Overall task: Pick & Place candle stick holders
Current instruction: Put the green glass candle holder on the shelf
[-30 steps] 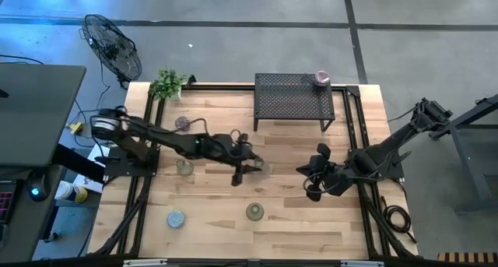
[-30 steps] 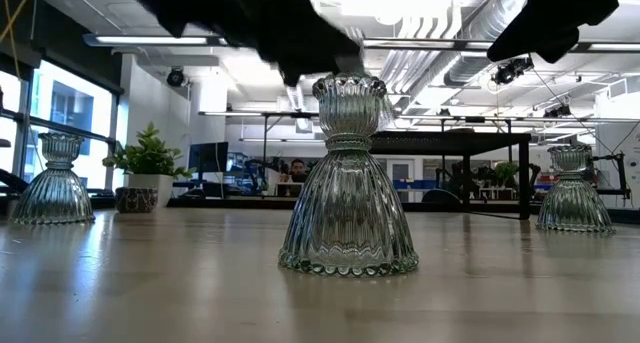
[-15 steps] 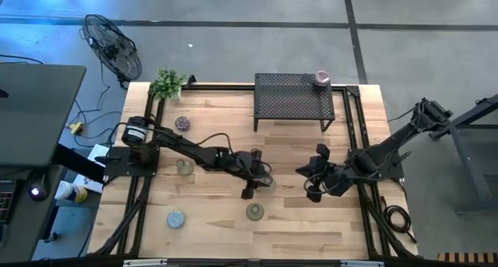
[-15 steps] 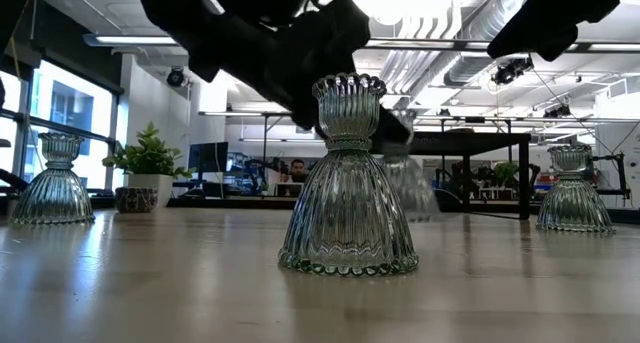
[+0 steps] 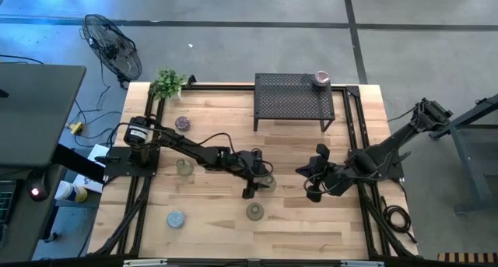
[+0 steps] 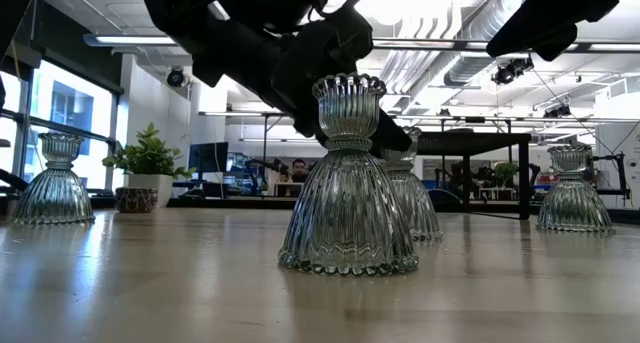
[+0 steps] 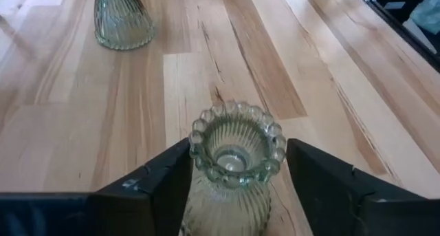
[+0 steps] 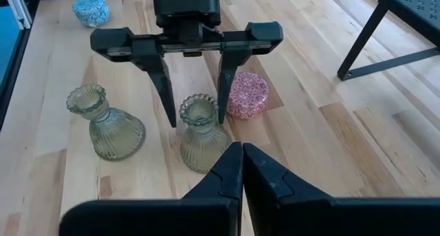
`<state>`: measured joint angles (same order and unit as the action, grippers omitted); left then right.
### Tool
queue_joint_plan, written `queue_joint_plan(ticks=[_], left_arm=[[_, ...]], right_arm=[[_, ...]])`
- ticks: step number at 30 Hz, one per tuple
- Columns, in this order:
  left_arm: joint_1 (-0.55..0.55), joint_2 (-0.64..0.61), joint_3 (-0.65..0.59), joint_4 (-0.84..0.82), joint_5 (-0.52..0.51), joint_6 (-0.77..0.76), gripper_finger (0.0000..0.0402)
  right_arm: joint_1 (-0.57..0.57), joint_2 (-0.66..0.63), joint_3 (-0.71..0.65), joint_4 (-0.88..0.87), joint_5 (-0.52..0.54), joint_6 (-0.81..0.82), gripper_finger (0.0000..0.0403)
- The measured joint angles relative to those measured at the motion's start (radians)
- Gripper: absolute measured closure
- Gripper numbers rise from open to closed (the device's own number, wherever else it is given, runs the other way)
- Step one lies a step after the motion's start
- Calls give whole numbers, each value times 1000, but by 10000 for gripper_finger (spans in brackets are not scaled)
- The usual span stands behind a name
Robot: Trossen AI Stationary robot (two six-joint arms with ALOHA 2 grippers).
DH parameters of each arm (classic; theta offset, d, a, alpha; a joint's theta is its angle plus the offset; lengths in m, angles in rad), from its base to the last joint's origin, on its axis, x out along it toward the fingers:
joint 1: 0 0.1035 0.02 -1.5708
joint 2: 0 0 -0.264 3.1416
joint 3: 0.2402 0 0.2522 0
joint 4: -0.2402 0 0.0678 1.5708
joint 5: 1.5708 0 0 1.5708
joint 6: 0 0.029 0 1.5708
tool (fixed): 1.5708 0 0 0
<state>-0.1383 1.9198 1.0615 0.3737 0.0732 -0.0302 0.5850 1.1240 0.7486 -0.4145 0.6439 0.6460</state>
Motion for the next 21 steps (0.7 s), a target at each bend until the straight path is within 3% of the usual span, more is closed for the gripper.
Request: queue_joint_plan(ticks=[6,11,16,21], left_arm=[[1,-111,-1,-131,24,73,160],[0,-290,-46,-309,57,166,197],[1,-454,-272,-120,127,179,296],[1,-591,-538,176,70,143,392]], right_arm=[[0,0,0,-2,-10,0,401],[0,2,-3,8,-10,0,401],[-3,4,-116,225,-10,-2,400],[0,40,-226,501,-29,-42,364]])
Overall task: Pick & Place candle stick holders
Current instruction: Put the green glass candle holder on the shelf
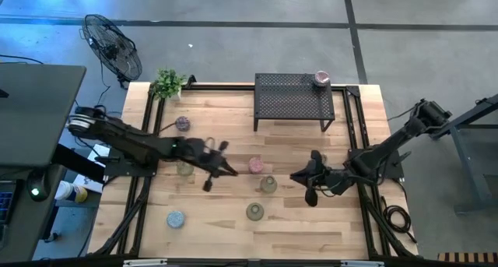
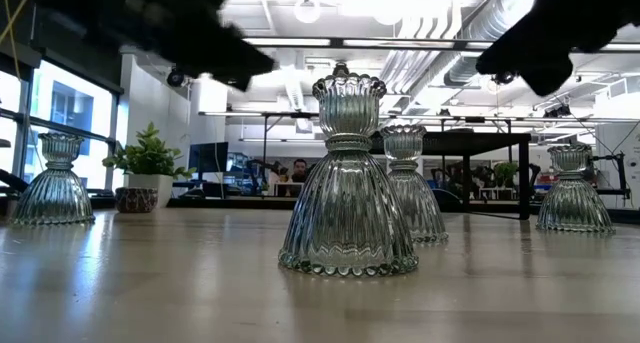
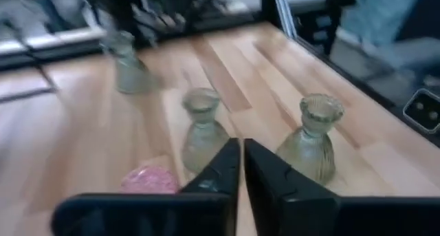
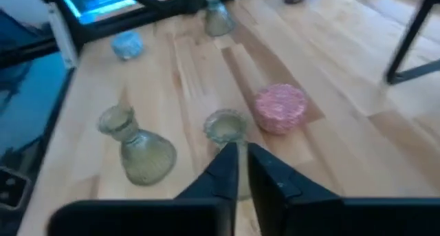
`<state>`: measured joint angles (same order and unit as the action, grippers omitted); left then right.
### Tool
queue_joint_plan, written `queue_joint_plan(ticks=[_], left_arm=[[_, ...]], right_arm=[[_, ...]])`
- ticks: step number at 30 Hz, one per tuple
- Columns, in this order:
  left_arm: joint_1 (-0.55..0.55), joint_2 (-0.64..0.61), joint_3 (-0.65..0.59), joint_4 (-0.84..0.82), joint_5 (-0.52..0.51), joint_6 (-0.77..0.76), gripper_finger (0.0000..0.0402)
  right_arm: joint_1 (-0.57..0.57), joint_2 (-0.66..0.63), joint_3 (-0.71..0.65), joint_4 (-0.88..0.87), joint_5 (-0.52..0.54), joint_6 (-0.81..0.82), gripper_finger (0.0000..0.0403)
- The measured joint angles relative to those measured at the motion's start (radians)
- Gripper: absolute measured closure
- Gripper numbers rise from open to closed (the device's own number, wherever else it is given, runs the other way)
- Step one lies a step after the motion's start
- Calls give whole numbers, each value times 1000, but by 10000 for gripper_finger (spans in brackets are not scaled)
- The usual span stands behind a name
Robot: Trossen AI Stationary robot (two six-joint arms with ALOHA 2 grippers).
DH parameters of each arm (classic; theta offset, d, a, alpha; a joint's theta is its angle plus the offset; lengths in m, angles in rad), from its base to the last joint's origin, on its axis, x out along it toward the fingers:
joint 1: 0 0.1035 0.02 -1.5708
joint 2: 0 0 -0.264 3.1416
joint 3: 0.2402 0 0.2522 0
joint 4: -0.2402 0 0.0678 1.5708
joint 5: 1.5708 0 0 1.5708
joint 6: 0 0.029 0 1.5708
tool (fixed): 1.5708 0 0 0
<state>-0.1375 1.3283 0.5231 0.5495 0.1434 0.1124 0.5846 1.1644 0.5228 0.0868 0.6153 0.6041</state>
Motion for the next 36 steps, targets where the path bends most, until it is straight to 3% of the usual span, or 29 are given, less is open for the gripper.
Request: queue_joint_plan(ticks=[4,11,16,25,36], left_arm=[[0,-96,-152,177,-107,-30,378],[101,-242,-251,172,-154,-79,374],[169,-252,-269,162,-113,-125,374],[177,-249,-270,150,-108,-136,374],[177,-249,-270,151,-110,-136,374]], right_arm=[[-2,70,8,35,-4,-31,282],[-37,249,124,48,10,-84,106],[-99,356,179,54,-52,-109,51],[-166,454,196,184,-161,-187,80],[-172,466,196,211,-187,-212,235]])
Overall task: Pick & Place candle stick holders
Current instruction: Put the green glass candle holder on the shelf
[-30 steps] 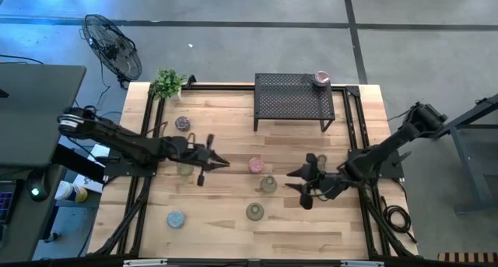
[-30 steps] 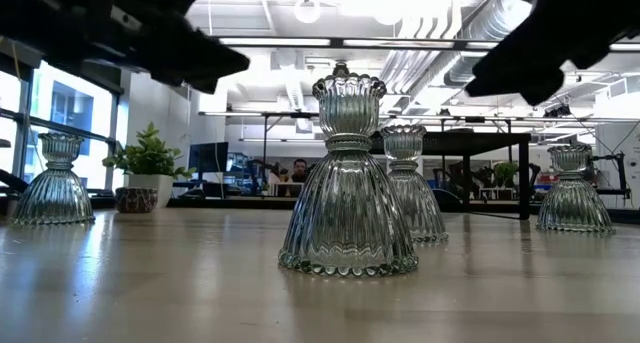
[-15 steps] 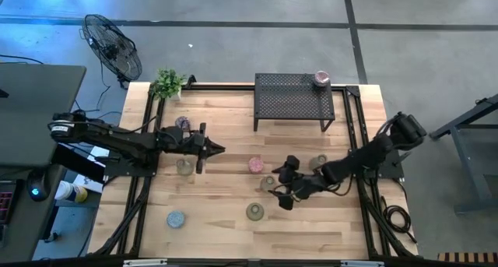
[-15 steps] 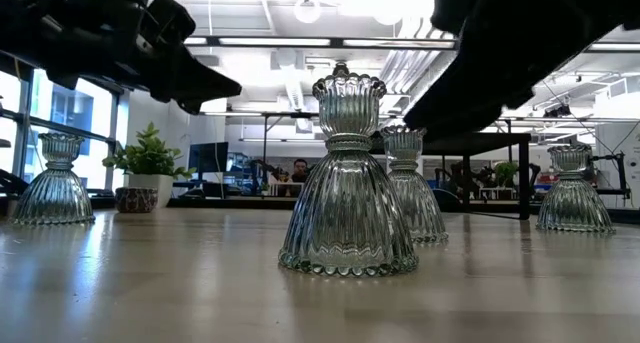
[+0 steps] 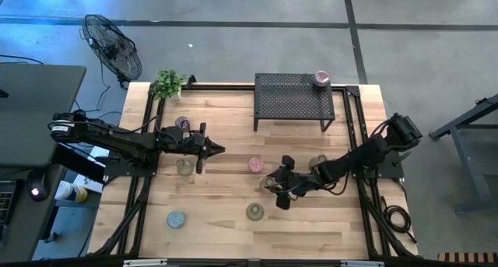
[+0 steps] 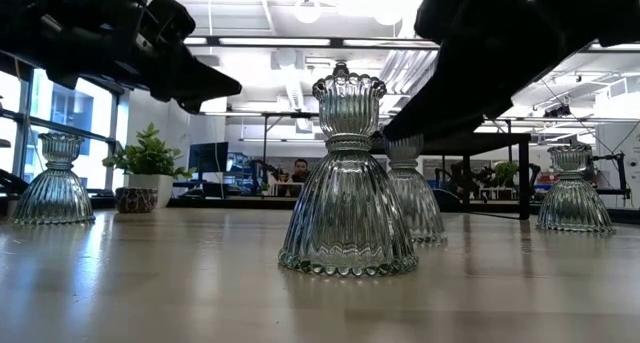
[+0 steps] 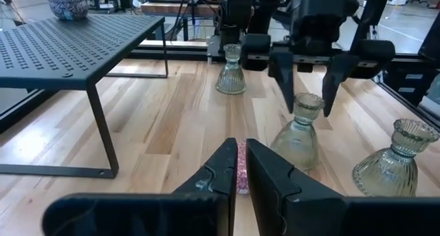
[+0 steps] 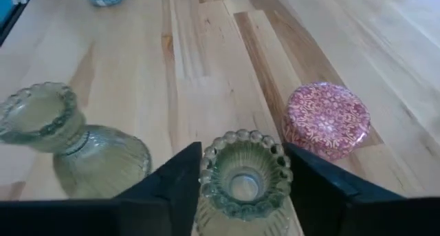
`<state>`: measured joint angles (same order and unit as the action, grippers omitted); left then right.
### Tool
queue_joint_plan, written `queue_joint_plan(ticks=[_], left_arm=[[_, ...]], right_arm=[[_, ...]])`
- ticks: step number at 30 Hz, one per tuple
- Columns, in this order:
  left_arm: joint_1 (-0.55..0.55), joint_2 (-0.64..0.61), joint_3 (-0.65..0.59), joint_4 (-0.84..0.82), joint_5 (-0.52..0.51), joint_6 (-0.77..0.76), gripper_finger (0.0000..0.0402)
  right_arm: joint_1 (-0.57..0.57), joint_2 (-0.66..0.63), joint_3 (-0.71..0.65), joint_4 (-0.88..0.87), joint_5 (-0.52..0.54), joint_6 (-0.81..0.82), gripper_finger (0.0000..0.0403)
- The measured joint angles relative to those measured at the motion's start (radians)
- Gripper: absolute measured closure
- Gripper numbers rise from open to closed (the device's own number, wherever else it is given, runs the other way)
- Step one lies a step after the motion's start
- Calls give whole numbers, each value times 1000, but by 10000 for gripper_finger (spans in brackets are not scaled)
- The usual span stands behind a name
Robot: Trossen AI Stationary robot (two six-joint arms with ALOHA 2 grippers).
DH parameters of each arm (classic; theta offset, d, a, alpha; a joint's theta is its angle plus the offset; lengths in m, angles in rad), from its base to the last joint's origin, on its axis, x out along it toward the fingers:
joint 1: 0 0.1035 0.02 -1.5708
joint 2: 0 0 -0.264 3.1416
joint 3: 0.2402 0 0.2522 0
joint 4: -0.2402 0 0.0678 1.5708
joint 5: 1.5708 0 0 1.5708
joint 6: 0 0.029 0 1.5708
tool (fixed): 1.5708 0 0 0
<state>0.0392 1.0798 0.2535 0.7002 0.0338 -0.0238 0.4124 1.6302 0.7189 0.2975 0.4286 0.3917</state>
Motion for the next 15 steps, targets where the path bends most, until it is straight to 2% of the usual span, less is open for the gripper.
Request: queue_joint_plan(ticks=[5,9,11,15], left_arm=[[0,0,0,-1,-2,0,374],[0,0,0,-1,-2,0,374],[0,0,0,0,-3,0,374],[0,0,0,0,-2,0,374]], right_arm=[[1,-59,0,3,-34,1,243],[2,-199,-1,-65,-40,26,243],[1,-303,3,-153,-18,47,243],[-9,-500,89,-517,116,89,240]])
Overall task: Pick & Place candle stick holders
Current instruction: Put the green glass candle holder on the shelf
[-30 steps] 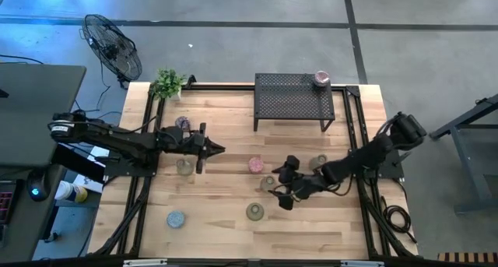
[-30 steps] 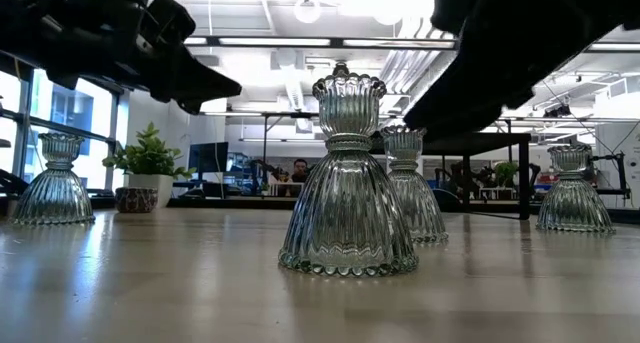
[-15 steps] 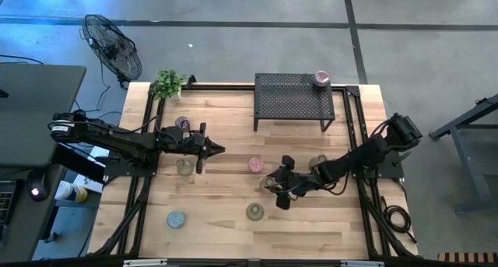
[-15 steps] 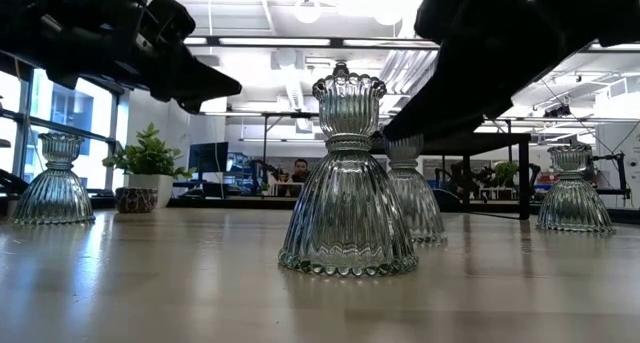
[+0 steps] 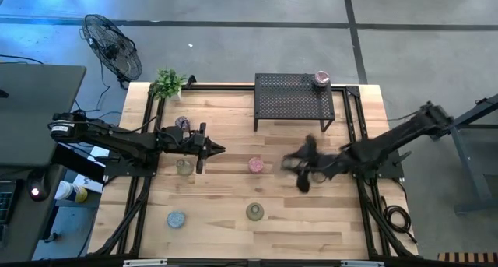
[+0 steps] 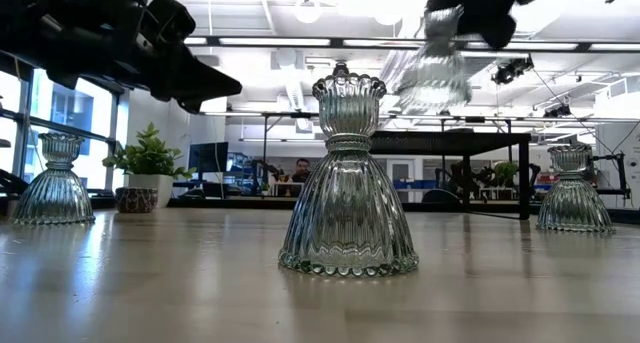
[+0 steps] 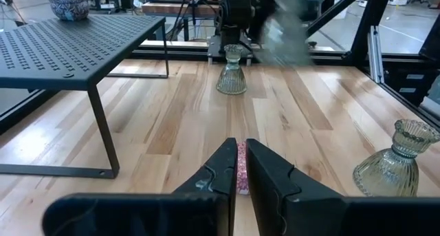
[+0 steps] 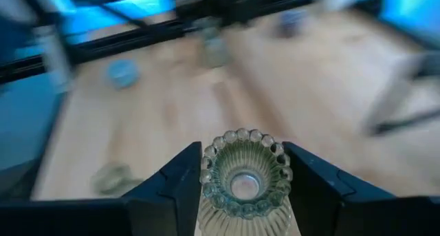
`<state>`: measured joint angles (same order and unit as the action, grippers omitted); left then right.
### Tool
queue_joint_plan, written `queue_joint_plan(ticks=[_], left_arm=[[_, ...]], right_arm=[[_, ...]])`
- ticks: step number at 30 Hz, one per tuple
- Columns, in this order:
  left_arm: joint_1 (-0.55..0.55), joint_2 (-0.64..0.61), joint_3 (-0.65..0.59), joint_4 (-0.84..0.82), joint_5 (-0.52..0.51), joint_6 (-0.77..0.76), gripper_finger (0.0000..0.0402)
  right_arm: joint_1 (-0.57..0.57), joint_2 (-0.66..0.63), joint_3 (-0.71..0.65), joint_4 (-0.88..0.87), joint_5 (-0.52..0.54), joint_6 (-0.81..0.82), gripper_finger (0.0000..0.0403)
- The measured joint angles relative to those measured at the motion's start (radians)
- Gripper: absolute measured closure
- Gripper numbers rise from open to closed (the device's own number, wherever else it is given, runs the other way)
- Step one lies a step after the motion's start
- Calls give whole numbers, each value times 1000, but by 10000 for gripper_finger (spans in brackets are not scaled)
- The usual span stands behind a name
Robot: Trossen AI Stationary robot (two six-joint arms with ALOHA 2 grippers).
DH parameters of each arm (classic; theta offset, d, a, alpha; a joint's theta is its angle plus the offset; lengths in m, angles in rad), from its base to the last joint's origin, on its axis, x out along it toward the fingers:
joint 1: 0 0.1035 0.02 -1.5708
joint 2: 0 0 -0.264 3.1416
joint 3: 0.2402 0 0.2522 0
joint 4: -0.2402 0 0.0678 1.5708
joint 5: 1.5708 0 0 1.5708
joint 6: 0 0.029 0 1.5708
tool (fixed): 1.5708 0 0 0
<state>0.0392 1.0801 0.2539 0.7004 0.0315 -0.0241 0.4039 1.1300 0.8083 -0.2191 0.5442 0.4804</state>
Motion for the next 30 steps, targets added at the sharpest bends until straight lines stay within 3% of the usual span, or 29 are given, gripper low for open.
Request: queue_joint_plan(ticks=[6,10,16,21,30], left_arm=[[0,0,0,1,0,0,374],[0,0,0,1,1,0,374],[0,0,0,1,3,0,374],[0,0,0,1,3,12,374],[0,0,0,1,3,13,374]], right_arm=[[-99,-157,208,-522,226,70,239],[-276,-229,230,-647,241,30,239],[-616,-335,125,-576,61,-132,239],[-868,-350,39,-435,-163,-261,238],[-1163,-301,-6,-336,-404,-375,238]])
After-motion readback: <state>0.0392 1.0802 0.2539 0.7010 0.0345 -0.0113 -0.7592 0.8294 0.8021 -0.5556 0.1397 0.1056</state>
